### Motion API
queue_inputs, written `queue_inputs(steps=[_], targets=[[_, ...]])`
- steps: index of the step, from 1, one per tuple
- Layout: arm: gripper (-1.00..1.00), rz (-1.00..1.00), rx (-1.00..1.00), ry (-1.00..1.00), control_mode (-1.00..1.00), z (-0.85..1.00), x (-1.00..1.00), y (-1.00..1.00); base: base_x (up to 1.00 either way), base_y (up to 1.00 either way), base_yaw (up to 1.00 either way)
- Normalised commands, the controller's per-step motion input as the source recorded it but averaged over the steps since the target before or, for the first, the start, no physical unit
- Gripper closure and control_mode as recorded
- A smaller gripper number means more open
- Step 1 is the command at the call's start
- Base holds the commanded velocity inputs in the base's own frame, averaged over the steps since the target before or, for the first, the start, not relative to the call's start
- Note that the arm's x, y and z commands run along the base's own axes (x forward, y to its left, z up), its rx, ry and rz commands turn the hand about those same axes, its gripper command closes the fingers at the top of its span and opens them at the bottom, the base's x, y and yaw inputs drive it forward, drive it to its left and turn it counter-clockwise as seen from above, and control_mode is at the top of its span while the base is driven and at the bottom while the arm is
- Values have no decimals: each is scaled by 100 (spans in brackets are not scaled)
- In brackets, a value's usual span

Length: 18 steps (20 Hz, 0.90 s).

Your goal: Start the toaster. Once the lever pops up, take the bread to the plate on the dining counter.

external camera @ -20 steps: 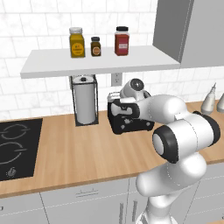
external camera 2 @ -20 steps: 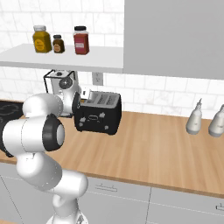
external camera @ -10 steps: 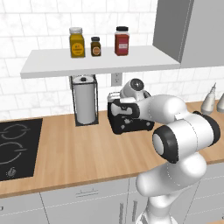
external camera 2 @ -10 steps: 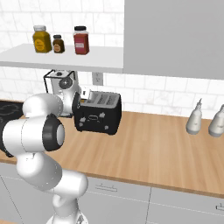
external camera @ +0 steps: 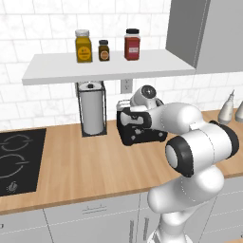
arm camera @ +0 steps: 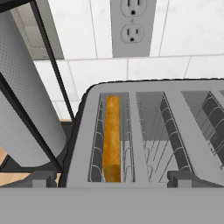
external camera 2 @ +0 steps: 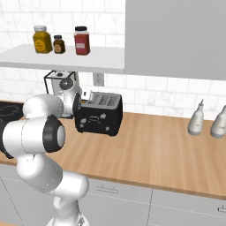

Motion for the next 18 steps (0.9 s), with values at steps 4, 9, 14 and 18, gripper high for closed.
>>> queue_inputs(steps=[4, 9, 14, 18], targets=[[-100, 0, 0, 0, -100, 0, 0, 0, 0, 0, 0], [-100, 0, 0, 0, -100, 0, 0, 0, 0, 0, 0], [-100, 0, 0, 0, -100, 0, 0, 0, 0, 0, 0], [-100, 0, 0, 0, -100, 0, 0, 0, 0, 0, 0]])
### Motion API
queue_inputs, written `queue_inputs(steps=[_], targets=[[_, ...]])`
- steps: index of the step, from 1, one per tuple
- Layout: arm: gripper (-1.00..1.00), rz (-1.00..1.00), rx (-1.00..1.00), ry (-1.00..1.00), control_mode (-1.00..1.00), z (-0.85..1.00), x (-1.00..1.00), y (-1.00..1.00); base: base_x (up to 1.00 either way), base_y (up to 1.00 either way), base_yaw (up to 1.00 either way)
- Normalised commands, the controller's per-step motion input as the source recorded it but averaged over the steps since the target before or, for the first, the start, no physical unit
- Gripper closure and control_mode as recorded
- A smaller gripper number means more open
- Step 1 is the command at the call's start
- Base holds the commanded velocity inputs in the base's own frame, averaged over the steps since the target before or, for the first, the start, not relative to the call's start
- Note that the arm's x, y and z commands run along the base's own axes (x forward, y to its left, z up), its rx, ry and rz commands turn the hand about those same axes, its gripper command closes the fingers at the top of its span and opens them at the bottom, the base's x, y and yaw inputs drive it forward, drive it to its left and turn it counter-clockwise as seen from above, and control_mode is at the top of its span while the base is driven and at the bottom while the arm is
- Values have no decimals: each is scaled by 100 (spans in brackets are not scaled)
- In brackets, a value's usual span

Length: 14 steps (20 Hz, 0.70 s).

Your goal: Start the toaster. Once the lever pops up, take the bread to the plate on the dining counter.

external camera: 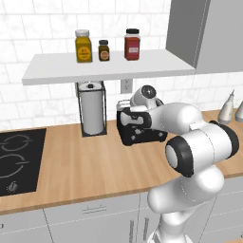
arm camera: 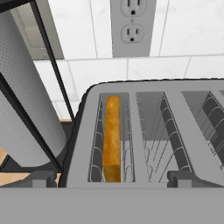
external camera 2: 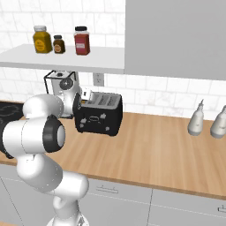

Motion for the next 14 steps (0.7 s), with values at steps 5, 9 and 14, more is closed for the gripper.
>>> queue_inputs(steps=[5, 9, 14], targets=[[-100, 0, 0, 0, -100, 0, 0, 0, 0, 0, 0], [-100, 0, 0, 0, -100, 0, 0, 0, 0, 0, 0], [-100, 0, 0, 0, -100, 0, 0, 0, 0, 0, 0]])
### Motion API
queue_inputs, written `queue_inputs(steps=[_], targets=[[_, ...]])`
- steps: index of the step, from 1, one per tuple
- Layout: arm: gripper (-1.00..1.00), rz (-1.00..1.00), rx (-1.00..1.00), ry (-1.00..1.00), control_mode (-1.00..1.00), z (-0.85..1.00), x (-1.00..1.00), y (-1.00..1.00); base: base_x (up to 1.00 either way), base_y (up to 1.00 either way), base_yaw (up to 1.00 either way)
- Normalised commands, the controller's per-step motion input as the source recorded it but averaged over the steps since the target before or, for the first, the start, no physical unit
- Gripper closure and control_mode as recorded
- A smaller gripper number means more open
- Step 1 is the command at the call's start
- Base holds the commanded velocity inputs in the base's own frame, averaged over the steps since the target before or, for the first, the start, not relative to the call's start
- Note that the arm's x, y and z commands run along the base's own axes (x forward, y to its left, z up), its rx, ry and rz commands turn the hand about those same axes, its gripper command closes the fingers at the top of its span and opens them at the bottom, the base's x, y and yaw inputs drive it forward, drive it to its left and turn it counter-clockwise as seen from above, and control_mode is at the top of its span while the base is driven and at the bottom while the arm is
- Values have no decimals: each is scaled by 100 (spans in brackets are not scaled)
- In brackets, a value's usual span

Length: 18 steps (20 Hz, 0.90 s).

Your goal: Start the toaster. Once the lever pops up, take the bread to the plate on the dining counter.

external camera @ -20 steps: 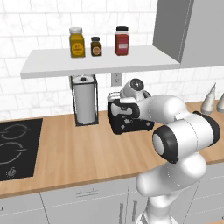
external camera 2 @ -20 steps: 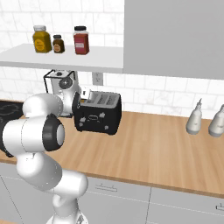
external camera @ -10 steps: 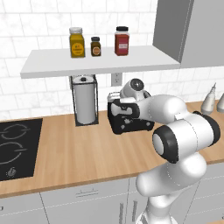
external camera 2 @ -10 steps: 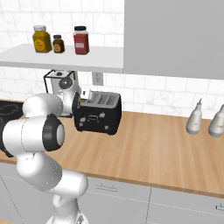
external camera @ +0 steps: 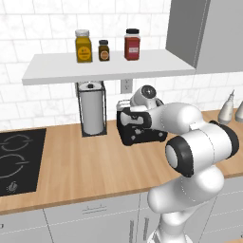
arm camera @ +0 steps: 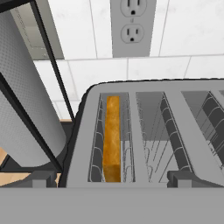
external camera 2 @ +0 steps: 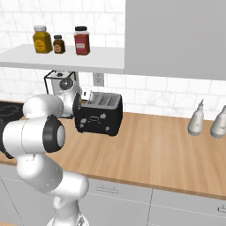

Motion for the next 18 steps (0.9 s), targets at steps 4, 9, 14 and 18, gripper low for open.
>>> queue_inputs(steps=[4, 9, 14, 18], targets=[[-100, 0, 0, 0, -100, 0, 0, 0, 0, 0, 0], [-100, 0, 0, 0, -100, 0, 0, 0, 0, 0, 0], [-100, 0, 0, 0, -100, 0, 0, 0, 0, 0, 0], [-100, 0, 0, 0, -100, 0, 0, 0, 0, 0, 0]])
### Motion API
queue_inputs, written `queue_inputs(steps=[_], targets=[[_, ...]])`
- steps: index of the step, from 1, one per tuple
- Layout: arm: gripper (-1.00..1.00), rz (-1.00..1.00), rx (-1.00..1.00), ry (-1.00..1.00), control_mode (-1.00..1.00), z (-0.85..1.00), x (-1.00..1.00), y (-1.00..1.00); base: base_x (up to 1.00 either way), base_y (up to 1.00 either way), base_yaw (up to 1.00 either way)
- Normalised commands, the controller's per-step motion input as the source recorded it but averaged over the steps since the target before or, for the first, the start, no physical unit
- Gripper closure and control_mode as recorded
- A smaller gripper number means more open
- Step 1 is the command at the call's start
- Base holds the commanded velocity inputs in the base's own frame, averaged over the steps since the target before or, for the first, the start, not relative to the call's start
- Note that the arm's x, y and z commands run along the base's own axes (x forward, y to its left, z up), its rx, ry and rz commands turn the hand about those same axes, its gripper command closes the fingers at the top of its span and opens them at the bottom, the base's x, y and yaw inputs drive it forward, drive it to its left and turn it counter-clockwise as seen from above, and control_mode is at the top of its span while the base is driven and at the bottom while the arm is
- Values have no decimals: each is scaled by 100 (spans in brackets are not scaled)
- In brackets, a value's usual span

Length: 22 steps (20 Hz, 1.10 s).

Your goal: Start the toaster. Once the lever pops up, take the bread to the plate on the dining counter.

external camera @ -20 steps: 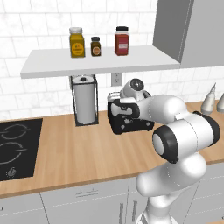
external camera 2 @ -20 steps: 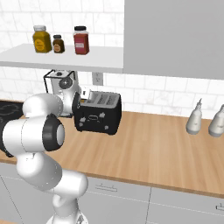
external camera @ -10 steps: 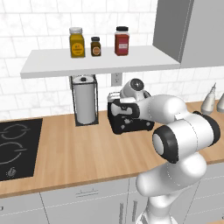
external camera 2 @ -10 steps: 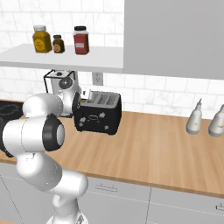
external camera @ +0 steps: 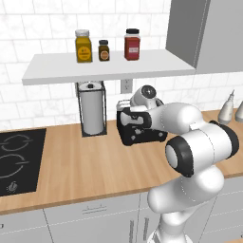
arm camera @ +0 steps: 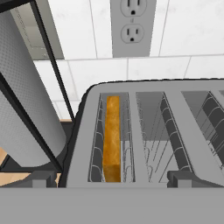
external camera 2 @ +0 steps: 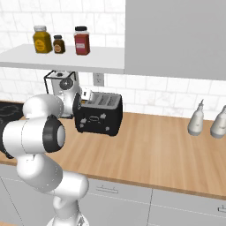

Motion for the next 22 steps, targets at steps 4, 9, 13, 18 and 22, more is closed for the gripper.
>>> queue_inputs(steps=[4, 9, 13, 18, 22], targets=[[-100, 0, 0, 0, -100, 0, 0, 0, 0, 0, 0], [-100, 0, 0, 0, -100, 0, 0, 0, 0, 0, 0], [-100, 0, 0, 0, -100, 0, 0, 0, 0, 0, 0], [-100, 0, 0, 0, -100, 0, 0, 0, 0, 0, 0], [-100, 0, 0, 0, -100, 0, 0, 0, 0, 0, 0]])
